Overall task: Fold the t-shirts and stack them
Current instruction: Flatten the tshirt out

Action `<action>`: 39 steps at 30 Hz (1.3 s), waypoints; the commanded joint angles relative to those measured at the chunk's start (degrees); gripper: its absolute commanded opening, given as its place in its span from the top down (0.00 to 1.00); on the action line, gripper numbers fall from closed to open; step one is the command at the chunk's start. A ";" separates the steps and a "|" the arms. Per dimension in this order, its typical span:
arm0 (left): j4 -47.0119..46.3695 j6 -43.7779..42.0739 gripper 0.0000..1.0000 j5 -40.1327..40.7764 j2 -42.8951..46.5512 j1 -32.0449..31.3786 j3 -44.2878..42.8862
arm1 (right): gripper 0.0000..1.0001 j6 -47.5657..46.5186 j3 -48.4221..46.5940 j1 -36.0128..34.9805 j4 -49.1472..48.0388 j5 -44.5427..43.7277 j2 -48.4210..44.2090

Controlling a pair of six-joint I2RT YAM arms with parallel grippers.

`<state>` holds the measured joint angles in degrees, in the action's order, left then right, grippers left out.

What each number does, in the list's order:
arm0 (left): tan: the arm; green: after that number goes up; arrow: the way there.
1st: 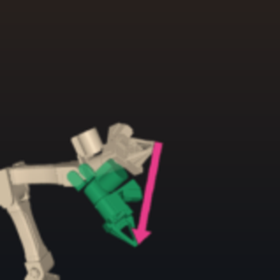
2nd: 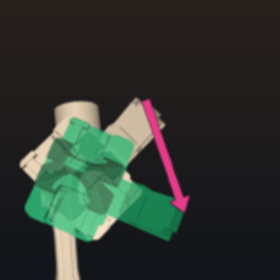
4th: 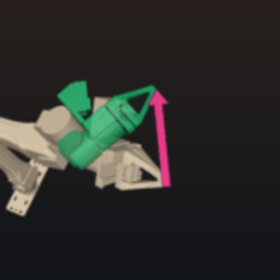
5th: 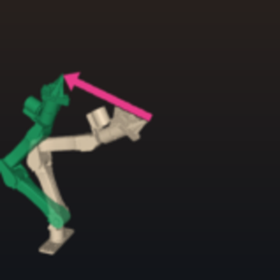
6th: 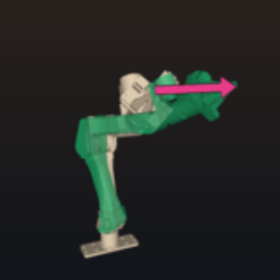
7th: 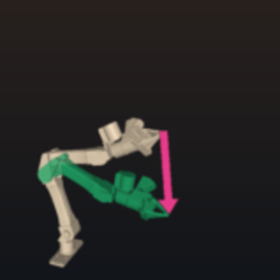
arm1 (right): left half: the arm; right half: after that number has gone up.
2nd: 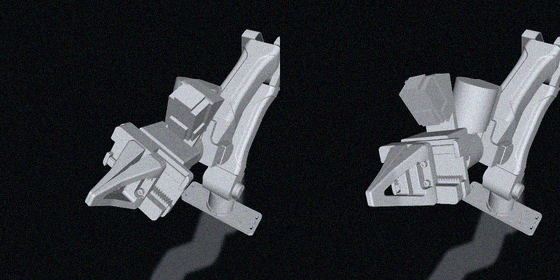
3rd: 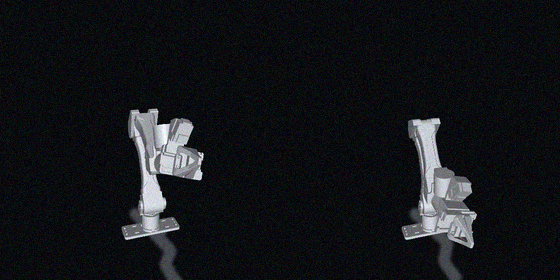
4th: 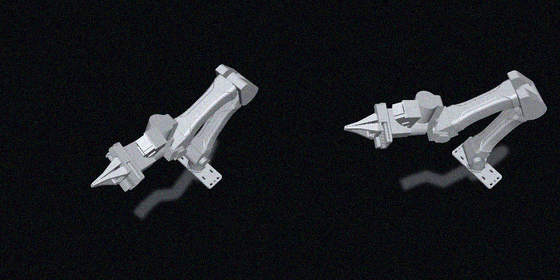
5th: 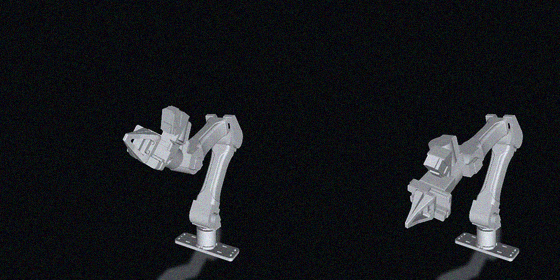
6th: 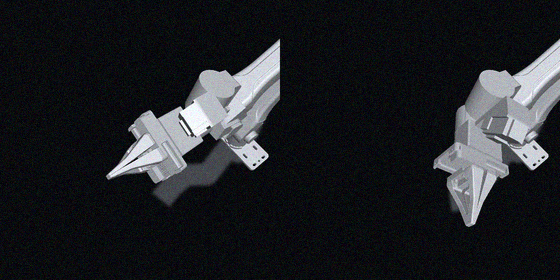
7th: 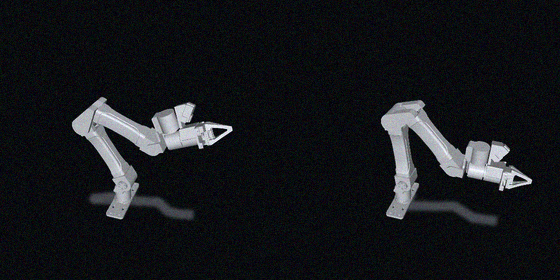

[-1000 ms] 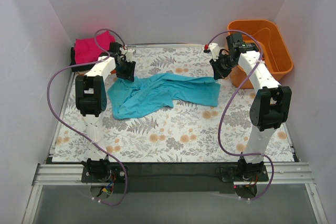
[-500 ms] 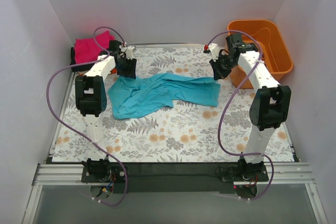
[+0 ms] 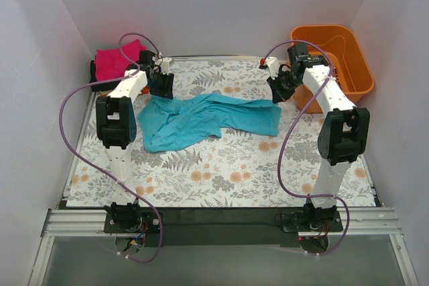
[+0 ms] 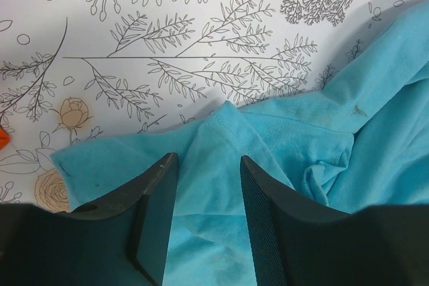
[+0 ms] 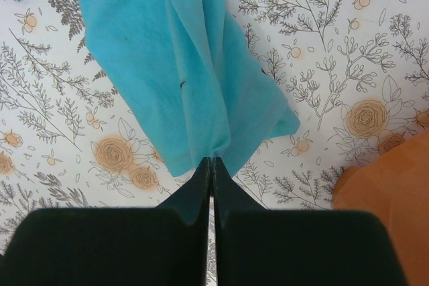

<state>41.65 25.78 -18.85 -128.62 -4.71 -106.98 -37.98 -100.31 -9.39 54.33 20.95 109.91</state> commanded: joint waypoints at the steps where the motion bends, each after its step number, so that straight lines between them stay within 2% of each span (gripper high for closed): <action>1: -0.34 -0.47 0.60 1.10 1.79 0.05 -0.51 | 0.99 -0.69 -0.67 0.16 0.78 0.67 0.22; 7: 0.36 -0.99 0.61 1.10 -0.58 0.05 -2.09 | 0.99 -0.87 -0.50 0.25 0.96 0.58 0.22; 14: 0.62 -0.99 0.69 -4.35 -0.41 0.05 -2.27 | 0.99 -1.05 -0.15 0.25 0.87 0.50 0.40; 16: 1.06 -1.00 0.69 -4.35 -0.84 0.05 -2.62 | 0.99 -1.13 -0.23 0.16 0.87 0.32 0.66; 18: 1.07 -0.73 0.63 -3.04 -1.63 0.05 -2.53 | 0.99 -1.13 -0.32 0.16 0.78 0.41 0.57; 21: 1.24 -0.64 0.62 -2.24 -2.78 0.05 -3.15 | 0.99 -1.13 -0.41 0.25 0.87 0.23 0.48; 28: 2.12 -0.64 0.74 -3.21 -4.18 0.05 -4.55 | 0.99 -1.13 -0.50 0.25 0.78 -0.03 0.40; 32: 2.73 -0.64 0.73 -3.56 -4.54 0.05 -4.38 | 0.99 -1.13 -0.50 0.16 0.78 -0.03 0.40; 33: 2.74 -0.64 0.74 -3.47 -4.45 0.05 -4.29 | 0.99 -1.13 -0.50 0.25 0.87 -0.12 0.40; 36: 2.13 0.67 1.00 -3.04 -3.22 0.14 -4.46 | 0.99 -1.05 -0.76 0.16 0.96 -0.03 0.40; 39: 1.68 2.34 1.00 -1.37 -0.60 0.49 -6.57 | 0.99 -1.05 -1.29 0.25 0.96 -0.56 -0.22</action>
<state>43.42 26.48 -21.12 -133.71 -4.62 -110.17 -38.44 -100.33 -9.39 54.33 20.84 110.13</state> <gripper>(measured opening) 0.021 0.020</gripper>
